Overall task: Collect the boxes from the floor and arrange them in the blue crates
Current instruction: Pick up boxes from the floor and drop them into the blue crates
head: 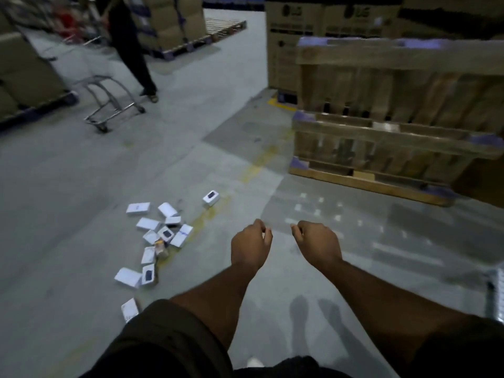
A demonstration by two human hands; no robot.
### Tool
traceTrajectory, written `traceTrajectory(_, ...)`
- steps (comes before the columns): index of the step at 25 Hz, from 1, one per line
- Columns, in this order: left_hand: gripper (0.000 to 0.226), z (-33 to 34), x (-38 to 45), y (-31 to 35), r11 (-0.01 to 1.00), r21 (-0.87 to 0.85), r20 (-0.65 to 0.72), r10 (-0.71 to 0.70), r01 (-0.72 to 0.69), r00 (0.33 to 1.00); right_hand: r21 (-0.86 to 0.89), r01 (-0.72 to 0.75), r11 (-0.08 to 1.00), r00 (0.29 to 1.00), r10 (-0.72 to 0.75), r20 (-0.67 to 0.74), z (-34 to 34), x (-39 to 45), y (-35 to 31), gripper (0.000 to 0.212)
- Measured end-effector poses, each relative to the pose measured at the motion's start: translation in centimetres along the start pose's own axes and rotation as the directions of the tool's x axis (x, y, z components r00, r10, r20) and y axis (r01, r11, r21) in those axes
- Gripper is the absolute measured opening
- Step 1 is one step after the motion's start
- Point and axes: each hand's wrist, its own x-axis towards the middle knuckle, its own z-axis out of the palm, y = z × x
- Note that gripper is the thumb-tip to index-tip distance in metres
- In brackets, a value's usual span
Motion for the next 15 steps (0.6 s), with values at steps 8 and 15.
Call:
traceTrajectory(8, 0.028, -4.4, -0.3, -13.2, 0.943, -0.040, -0.087, -0.332, 0.330, 0.939, 0.006, 0.277, 0.961, 0.953, -0.275, 0.125, 5.2, 3.4, -13.3, 0.045)
traceTrajectory(15, 0.027, -6.8, 2.1, -21.9, 0.818, -0.037, -0.211, -0.568, 0.574, 0.795, 0.056, 0.469, 0.881, 0.844, -0.466, 0.264, 11.3, 9.1, -21.8, 0.039)
